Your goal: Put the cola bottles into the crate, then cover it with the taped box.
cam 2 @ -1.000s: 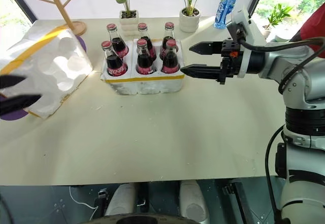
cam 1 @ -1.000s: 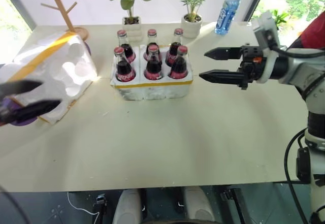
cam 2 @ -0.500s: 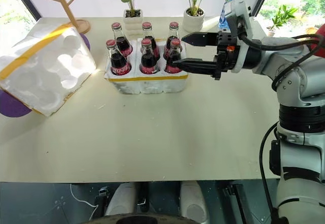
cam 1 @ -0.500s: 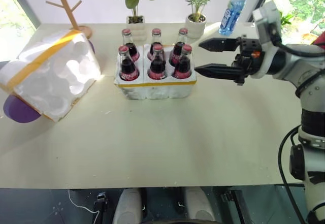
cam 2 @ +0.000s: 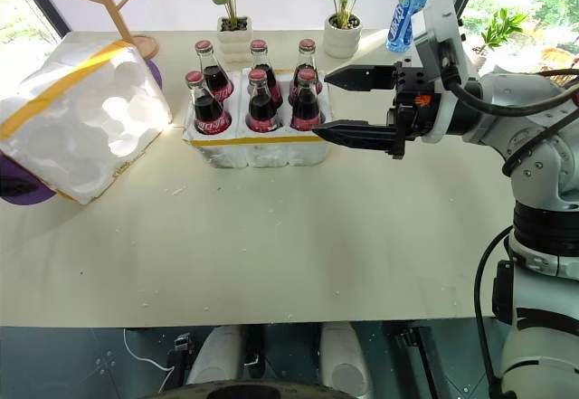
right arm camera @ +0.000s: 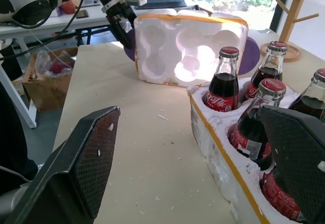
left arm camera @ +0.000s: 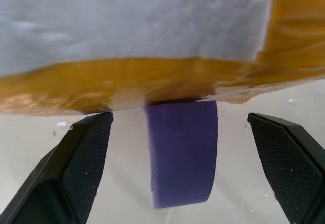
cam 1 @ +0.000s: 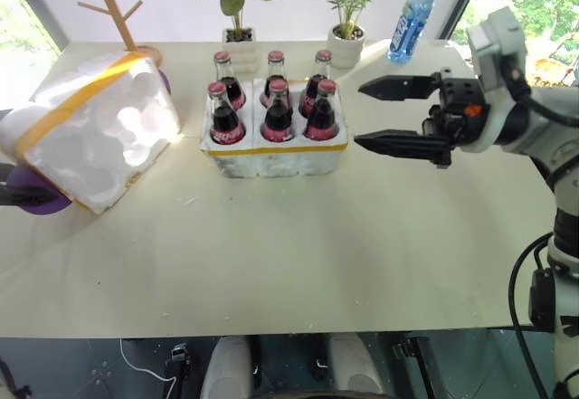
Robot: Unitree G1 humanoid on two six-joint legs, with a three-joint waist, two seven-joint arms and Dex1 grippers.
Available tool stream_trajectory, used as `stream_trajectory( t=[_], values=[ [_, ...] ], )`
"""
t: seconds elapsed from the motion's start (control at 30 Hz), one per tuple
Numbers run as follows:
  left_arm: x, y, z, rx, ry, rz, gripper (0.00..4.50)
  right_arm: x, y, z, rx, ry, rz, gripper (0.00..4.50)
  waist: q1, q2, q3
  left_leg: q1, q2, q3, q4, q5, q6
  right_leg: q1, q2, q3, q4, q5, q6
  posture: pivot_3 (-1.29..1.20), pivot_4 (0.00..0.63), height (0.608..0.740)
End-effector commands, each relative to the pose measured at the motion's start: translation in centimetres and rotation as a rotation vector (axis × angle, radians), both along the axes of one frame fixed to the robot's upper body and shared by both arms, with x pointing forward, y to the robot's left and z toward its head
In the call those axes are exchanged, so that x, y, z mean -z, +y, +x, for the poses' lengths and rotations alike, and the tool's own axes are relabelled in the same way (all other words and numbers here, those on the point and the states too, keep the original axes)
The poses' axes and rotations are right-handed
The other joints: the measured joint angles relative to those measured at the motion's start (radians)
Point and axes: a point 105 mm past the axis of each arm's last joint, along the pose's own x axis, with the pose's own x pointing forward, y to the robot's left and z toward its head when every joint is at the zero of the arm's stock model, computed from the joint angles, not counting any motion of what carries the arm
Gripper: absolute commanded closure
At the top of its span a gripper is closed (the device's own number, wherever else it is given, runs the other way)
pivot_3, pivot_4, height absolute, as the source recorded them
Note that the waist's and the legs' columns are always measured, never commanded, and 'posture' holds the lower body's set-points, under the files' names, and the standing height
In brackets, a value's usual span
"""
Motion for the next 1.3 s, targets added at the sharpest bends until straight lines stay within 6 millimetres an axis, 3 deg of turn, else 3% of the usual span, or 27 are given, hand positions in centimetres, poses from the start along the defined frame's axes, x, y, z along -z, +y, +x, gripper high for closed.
stream_trajectory(
  t=[0.03, 0.2, 0.23, 0.43, 0.53, 0.6, 0.67, 0.77, 0.83, 0.9, 1.0, 1.13, 1.23, 1.3],
  values=[
    [-0.5, 0.2, 0.0, 0.005, 0.002, 0.022, 1.32, -1.2, -0.2, -0.9, 0.006, -0.058, 0.016, 0.0, 0.0, 0.0, 0.0, 0.0, 0.0, 0.0, 0.0, 0.0, 0.0, 0.0, 0.0, 0.0, 0.0, 0.0, 0.0, 0.0, 0.15, 0.74],
    [0.2, 0.0, 0.1, 0.026, 0.033, 0.039, 3.86, -1.1, -0.1, -1.0, 0.018, -0.058, 0.02, 0.0, 0.0, 0.0, 0.0, 0.0, 0.0, 0.0, 0.0, 0.0, 0.0, 0.0, 0.0, 0.0, 0.0, 0.0, 0.0, 0.0, 0.15, 0.74],
    [0.2, 0.0, 0.1, 0.027, 0.035, 0.041, 4.18, -1.1, -0.2, -1.0, 0.022, -0.059, 0.022, 0.0, 0.0, 0.0, 0.0, 0.0, 0.0, 0.0, 0.0, 0.0, 0.0, 0.0, -0.001, 0.0, 0.0, 0.0, 0.0, 0.0, 0.15, 0.74],
    [-1.0, 0.6, 1.6, 0.018, -0.118, 0.14, 4.24, -0.9, -0.9, -0.7, 0.042, 0.007, 0.044, 0.0, 0.004, 0.0, 0.0, 0.0, 0.0, 0.0, 0.0, 0.0, 0.0, 0.0, -0.001, 0.0, 0.001, 0.0, 0.0, 0.0, 0.15, 0.74],
    [-3.3, 0.8, 3.4, -0.002, -0.291, 0.246, 4.24, -0.3, -1.6, -0.3, 0.113, -0.025, -0.001, 0.0, 0.006, -0.004, -0.001, 0.0, 0.0, -0.001, 0.001, 0.0, 0.0, 0.0, -0.002, 0.0, 0.001, 0.0, 0.0, 0.0, 0.15, 0.74],
    [-5.8, 0.4, 4.7, 0.022, -0.446, 0.353, 4.24, -0.2, -2.2, -0.2, 0.141, -0.006, 0.003, 0.0, 0.005, -0.006, 0.0, 0.0, 0.0, -0.001, 0.001, 0.0, 0.0, 0.0, -0.002, 0.0, 0.001, 0.0, 0.001, 0.0, 0.15, 0.74],
    [-9.0, -1.0, 6.2, 0.084, -0.631, 0.488, 4.24, -0.1, -2.9, -0.4, 0.155, 0.014, 0.008, 0.0, 0.006, -0.007, 0.0, -0.001, 0.0, -0.001, 0.001, 0.0, 0.0, 0.0, -0.003, 0.0, 0.001, 0.001, 0.002, 0.0, 0.15, 0.74],
    [-14.1, -4.1, 8.3, 0.08, -0.938, 0.52, 4.24, 0.3, -3.6, -0.8, 0.179, 0.033, -0.001, 0.0, 0.016, -0.008, 0.0, -0.001, 0.0, -0.001, 0.001, 0.0, 0.001, 0.001, -0.003, 0.0, 0.0, 0.001, 0.002, 0.0, 0.15, 0.74],
    [-16.8, -6.9, 9.1, 0.119, -1.112, 0.549, 4.24, 0.7, -3.9, -1.3, 0.179, 0.051, -0.002, 0.0, 0.024, -0.008, 0.0, -0.001, 0.0, -0.001, 0.001, 0.0, 0.001, 0.002, -0.003, 0.0, -0.001, 0.002, 0.004, 0.0, 0.15, 0.74],
    [-18.0, -9.5, 9.4, 0.183, -1.22, 0.59, 4.24, 1.0, -4.2, -1.6, 0.188, 0.062, -0.005, 0.0, 0.025, -0.008, 0.0, -0.001, -0.001, 0.0, 0.002, 0.0, 0.001, 0.002, -0.003, 0.0, -0.001, 0.002, 0.004, 0.0, 0.15, 0.74],
    [-18.2, -13.5, 10.2, 0.283, -1.307, 0.703, 4.24, 1.2, -4.4, -1.6, 0.223, 0.071, 0.004, 0.0, 0.021, -0.008, 0.0, 0.0, -0.001, 0.0, 0.002, 0.0, 0.001, 0.002, -0.002, 0.001, -0.001, 0.003, 0.004, 0.0, 0.15, 0.74],
    [-16.5, -17.5, 10.8, 0.369, -1.365, 0.77, 4.24, 1.1, -4.4, -1.4, 0.257, 0.091, 0.063, 0.0, 0.02, -0.007, -0.001, 0.001, -0.001, 0.0, 0.002, 0.0, 0.001, 0.003, -0.002, 0.002, 0.0, 0.003, 0.004, 0.0, 0.15, 0.74],
    [-14.9, -19.5, 10.8, 0.465, -1.382, 0.876, 4.24, 1.5, -4.3, -1.3, 0.276, 0.102, 0.065, 0.0, 0.018, -0.007, -0.001, 0.001, -0.001, 0.001, 0.002, 0.0, 0.001, 0.003, -0.001, 0.002, 0.0, 0.003, 0.004, 0.0, 0.15, 0.74],
    [-13.8, -19.6, 11.1, 0.474, -1.372, 0.928, 4.24, 1.5, -4.2, -1.4, 0.272, 0.107, 0.068, 0.0, 0.018, -0.007, -0.001, 0.001, -0.001, 0.0, 0.002, 0.0, 0.001, 0.003, -0.001, 0.002, -0.001, 0.003, 0.004, 0.0, 0.15, 0.74]
  ],
)
